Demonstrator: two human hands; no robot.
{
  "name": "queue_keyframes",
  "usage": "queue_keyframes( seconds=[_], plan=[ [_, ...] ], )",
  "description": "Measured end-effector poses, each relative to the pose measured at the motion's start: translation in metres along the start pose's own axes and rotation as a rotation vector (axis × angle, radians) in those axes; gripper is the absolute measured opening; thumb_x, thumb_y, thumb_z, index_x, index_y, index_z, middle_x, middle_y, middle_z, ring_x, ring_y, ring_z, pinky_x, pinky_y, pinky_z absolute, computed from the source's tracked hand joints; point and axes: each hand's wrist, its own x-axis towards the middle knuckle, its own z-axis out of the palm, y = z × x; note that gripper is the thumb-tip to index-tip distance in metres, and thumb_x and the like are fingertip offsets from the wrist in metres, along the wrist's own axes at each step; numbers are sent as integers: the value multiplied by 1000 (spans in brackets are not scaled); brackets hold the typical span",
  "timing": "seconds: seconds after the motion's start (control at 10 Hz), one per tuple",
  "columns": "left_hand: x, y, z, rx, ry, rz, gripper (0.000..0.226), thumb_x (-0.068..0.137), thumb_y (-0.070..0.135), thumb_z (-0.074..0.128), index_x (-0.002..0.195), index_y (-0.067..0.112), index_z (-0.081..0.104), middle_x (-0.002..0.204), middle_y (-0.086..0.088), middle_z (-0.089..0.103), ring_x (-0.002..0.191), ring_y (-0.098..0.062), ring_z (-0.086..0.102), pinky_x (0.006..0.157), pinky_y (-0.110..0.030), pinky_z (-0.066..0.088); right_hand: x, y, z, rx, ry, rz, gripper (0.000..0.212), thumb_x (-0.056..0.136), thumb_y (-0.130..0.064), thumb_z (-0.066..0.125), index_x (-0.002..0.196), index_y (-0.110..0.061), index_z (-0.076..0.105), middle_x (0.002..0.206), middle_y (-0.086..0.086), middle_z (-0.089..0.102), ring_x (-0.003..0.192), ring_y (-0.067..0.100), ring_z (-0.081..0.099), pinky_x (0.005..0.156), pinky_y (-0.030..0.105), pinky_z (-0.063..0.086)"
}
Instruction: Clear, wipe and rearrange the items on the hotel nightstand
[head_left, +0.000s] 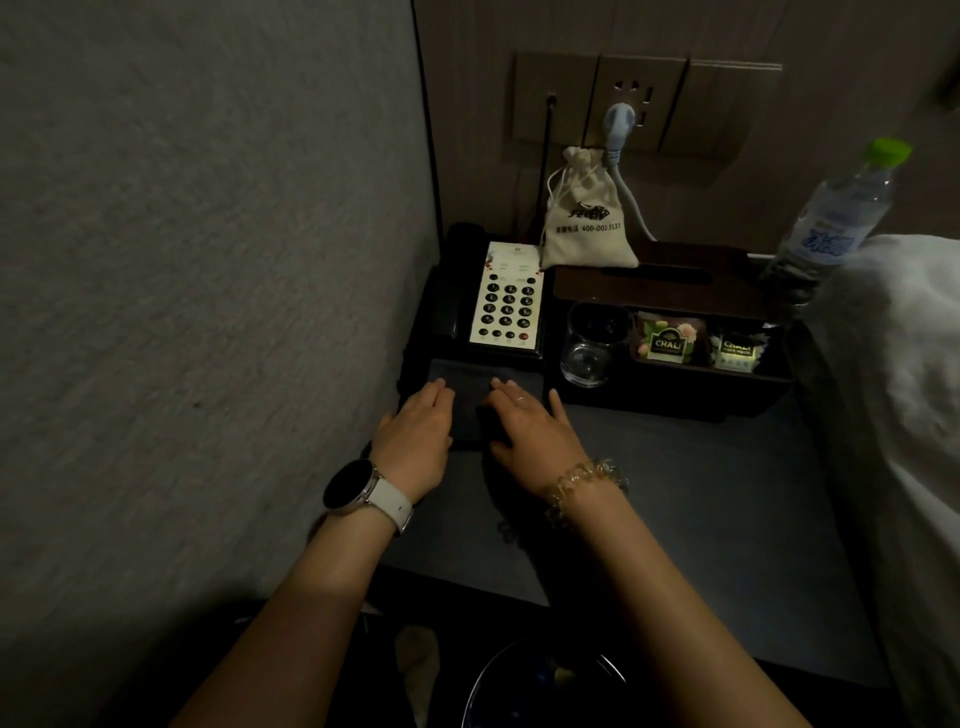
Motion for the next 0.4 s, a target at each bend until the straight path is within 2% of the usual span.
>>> queue_keyframes(
  seconds=[0.2,0.3,0.4],
  plan=[
    [0,-2,0,-31,-24,0,60,101,13,45,153,12,16,164,-3,4,150,-19,11,117,-48,25,-3,2,0,28,6,-16,51,94,-17,53,142,-19,36,162,-2,16,150,11,9,120,48,-3],
    [-3,2,-3,-130,17,12,56,101,13,44,152,11,22,163,-5,12,150,-20,12,118,-45,23,-9,3,0,72,74,-50,46,97,-24,51,141,-20,41,161,-2,20,149,12,11,120,45,-2],
    [-11,7,-8,-382,153,25,39,99,14,49,138,9,46,144,-10,44,134,-25,41,110,-43,36,-21,1,-8,248,163,-62,39,98,-26,51,135,-18,50,148,2,43,140,18,34,119,41,21]
  ],
)
